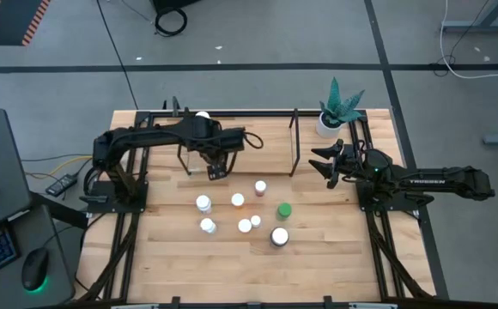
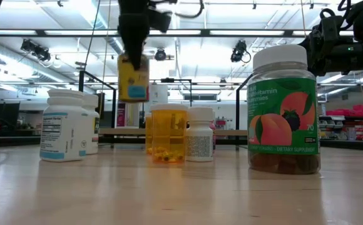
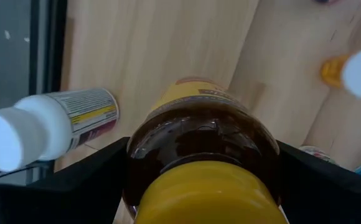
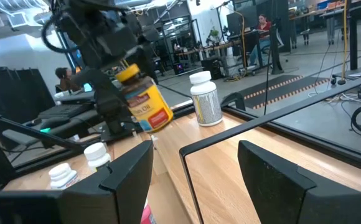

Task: Pick and place medicine bottles onto shelf by color
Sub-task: Put the yellow pill bottle on the shelf

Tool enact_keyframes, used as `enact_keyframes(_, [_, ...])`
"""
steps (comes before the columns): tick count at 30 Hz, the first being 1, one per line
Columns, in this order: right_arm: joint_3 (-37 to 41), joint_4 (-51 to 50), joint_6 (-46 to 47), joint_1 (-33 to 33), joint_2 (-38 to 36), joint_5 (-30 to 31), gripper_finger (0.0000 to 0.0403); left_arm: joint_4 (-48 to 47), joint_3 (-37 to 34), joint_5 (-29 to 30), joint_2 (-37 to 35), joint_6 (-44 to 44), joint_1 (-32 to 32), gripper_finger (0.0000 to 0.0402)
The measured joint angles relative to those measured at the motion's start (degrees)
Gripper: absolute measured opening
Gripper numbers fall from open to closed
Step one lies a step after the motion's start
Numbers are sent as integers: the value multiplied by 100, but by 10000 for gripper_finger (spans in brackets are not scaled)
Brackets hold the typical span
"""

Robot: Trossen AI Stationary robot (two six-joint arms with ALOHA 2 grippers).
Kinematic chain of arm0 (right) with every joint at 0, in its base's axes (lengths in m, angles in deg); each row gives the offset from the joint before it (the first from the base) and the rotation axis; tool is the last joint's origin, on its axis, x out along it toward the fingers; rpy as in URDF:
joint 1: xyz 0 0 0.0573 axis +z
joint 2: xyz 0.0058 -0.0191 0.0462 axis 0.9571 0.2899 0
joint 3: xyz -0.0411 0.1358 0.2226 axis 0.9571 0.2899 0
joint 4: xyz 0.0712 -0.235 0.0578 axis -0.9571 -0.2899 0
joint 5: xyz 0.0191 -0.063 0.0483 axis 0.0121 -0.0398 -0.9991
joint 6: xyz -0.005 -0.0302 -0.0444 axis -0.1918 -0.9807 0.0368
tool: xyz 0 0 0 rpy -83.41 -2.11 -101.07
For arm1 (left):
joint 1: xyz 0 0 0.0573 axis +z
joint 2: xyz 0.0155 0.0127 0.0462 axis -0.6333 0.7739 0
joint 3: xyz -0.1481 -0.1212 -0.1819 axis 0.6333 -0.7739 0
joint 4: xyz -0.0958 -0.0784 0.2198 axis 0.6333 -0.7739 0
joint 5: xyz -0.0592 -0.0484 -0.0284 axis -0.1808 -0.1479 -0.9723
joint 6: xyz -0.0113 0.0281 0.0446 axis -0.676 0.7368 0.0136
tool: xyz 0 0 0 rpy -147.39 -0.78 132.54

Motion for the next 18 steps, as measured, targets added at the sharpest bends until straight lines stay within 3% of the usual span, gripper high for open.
enact_keyframes(9, [-2, -2, 0, 1, 2, 0, 243, 858, -1346, -412, -524, 251, 824, 346])
enact_keyframes(18, [-2, -2, 0, 0, 2, 0, 243, 926, -1584, -622, -512, 419, 1142, 346])
